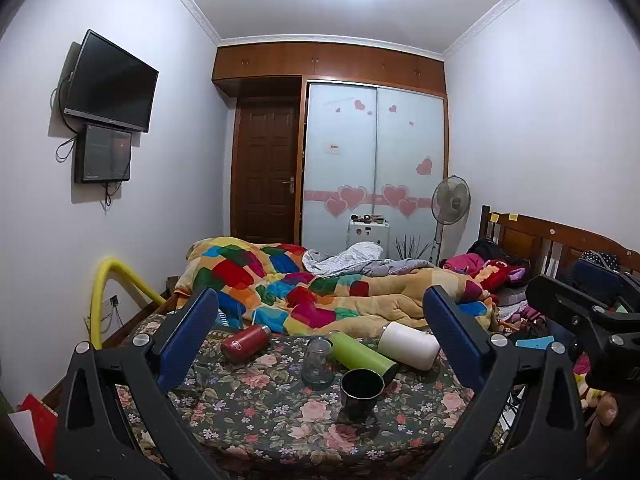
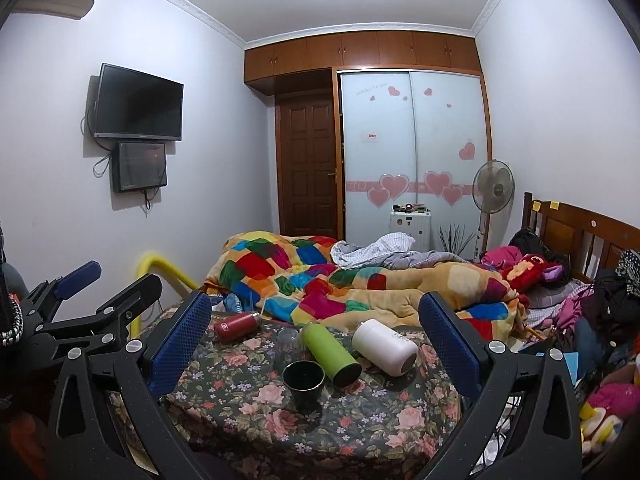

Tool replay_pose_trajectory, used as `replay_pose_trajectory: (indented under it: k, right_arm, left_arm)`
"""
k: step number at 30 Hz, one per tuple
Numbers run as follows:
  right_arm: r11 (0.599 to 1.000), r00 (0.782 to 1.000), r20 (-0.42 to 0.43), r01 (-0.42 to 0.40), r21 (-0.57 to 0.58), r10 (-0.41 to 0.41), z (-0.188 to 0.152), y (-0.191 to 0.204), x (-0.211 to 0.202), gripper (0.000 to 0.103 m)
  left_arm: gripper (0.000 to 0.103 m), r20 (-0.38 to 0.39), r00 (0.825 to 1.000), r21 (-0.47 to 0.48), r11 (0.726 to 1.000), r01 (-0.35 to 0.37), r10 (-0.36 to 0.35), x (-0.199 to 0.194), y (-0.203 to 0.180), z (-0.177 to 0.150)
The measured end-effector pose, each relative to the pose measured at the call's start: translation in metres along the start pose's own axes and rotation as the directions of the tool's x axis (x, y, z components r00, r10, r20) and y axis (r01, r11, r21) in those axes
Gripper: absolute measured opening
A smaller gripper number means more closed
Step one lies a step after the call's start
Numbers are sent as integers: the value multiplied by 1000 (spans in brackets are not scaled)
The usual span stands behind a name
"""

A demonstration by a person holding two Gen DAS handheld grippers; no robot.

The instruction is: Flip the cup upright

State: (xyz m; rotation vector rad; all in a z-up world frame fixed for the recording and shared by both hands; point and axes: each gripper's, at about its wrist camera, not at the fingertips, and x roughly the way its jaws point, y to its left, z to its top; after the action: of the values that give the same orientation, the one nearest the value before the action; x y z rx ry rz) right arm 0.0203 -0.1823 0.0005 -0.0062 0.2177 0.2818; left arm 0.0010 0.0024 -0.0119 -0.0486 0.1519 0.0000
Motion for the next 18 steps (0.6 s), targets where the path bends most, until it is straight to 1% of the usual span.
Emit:
replay_pose_trajectory:
  k: [6,18]
  right_arm:
    - [1000,1000,2,3,2,-3,0,0,-2,103]
    - [1000,1000,3,7,7,-7,3,-4,-5,103]
  left_arm:
    - [103,-5,1000,3,1000,7,-7,2,-7,-1]
    - [103,-10,1000,0,1000,21,-21,4,-8,3]
